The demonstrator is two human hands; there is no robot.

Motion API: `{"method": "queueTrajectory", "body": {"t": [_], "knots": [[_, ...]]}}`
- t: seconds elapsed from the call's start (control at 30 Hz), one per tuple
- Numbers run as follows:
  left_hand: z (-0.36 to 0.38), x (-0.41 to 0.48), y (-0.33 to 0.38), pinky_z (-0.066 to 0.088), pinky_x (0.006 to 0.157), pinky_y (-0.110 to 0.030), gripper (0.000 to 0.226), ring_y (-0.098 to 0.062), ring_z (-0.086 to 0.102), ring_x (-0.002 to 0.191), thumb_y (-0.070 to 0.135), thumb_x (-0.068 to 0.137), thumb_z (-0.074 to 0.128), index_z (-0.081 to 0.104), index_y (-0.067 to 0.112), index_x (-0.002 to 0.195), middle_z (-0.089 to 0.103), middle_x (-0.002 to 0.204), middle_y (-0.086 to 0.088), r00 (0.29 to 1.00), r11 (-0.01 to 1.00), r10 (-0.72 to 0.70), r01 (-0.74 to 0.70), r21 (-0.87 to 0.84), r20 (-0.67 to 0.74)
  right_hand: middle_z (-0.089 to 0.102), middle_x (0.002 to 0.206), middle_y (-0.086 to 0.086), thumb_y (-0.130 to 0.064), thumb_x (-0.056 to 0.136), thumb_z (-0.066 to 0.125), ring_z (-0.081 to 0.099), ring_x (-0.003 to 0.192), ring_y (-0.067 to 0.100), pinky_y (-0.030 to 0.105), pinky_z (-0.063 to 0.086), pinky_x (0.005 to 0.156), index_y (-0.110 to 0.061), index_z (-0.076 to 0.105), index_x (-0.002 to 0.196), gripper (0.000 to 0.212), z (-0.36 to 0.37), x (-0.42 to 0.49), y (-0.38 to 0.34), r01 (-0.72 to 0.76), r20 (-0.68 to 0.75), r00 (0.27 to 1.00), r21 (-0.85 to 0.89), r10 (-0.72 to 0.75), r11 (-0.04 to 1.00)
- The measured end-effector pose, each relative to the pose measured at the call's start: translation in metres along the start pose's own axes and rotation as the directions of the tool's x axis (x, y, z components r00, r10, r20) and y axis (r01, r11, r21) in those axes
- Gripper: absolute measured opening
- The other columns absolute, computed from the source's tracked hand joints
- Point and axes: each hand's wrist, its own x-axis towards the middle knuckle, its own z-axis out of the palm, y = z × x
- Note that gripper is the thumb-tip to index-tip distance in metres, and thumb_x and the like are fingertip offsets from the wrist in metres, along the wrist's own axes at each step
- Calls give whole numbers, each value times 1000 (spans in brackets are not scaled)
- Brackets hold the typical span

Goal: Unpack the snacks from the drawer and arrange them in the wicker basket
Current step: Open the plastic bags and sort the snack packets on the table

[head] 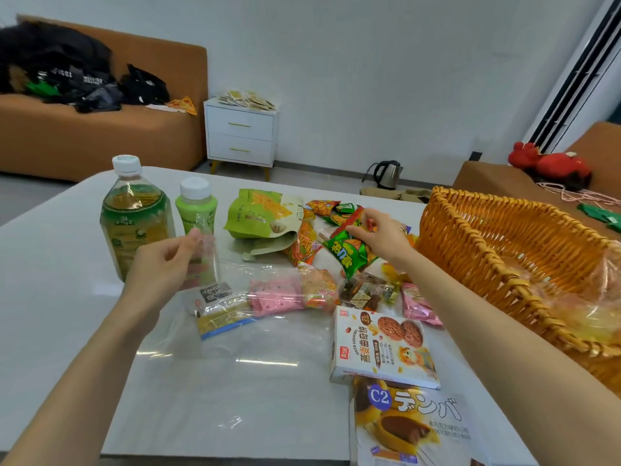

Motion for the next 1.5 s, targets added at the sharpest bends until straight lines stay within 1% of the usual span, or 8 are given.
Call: {"method": "queueTrajectory", "body": {"t": [0.13, 0.47, 0.83, 0.93, 1.03, 1.2, 1.4, 1.5], "knots": [[-15, -6, 5, 53, 56, -20, 30, -15, 61, 70, 36, 97, 50, 66, 17, 79, 66, 71, 4, 1000, 1000, 4, -4, -6, -5, 66, 93, 6, -39, 91, 62, 67, 89, 20, 42, 58, 67, -21, 40, 76, 32, -30, -33, -36, 11, -110, 994, 159, 7, 987], [-33, -52, 5, 55, 58, -25, 36, -18, 72, 75, 43, 95, 48, 68, 14, 105, 71, 97, 0, 996, 999, -38, 39, -11, 79, 63, 88, 6, -44, 92, 59, 59, 77, 15, 25, 46, 68, -12, 55, 84, 33, -48, -149, -32, -439, 358, 845, 43, 396, 898], [-28, -76, 8, 52, 64, -29, 23, -6, 70, 62, 38, 97, 47, 66, 26, 92, 64, 88, 13, 995, 1000, -26, 25, 11, 94, 46, 100, 8, 0, 91, 58, 60, 74, 20, 32, 58, 58, -13, 22, 116, 45, -45, -183, -33, -365, -85, 855, 602, 512, 710], [-26, -78, 7, 53, 67, -31, 26, -17, 70, 75, 40, 97, 48, 67, 22, 100, 66, 91, 10, 996, 999, -40, 39, 12, 78, 37, 125, 11, -6, 90, 56, 49, 107, 30, 39, 52, 88, -15, 34, 132, 48, -45, -188, -29, -334, -138, 927, 125, 349, 934], [-26, -78, 5, 53, 66, -31, 31, -20, 69, 80, 40, 98, 46, 67, 18, 106, 67, 90, 9, 997, 998, -43, 40, 37, 60, 29, 150, 12, -22, 95, 45, 29, 132, 37, 46, 31, 107, -22, 48, 137, 42, -40, -188, -24, -209, -114, 977, -317, 181, 925], [-22, -75, 2, 54, 65, -30, 37, -17, 68, 79, 38, 99, 46, 66, 12, 113, 69, 97, -3, 999, 997, -46, 45, 57, 19, 60, 121, 3, -57, 90, 49, 60, 105, 23, 42, 51, 90, -30, 44, 126, 46, -34, -185, -27, -299, 69, 946, -189, 317, 935], [-23, -69, -5, 55, 65, -33, 38, -26, 69, 83, 38, 99, 47, 65, 11, 118, 69, 105, -9, 996, 996, -89, 90, 18, -25, 46, 112, -2, -24, 79, 78, 52, 102, 16, 37, 50, 92, -14, 31, 135, 74, -35, -182, -32, -389, 157, 919, 204, 362, 898], [-21, -67, -11, 57, 68, -36, 31, -27, 69, 81, 38, 99, 48, 64, 15, 113, 69, 104, -9, 991, 994, -111, 112, 10, -70, 64, 110, 7, -21, 79, 79, 61, 92, 16, 32, 52, 83, -14, 55, 101, 33, -36, -181, -32, -432, 198, 897, 211, 394, 877]]}}
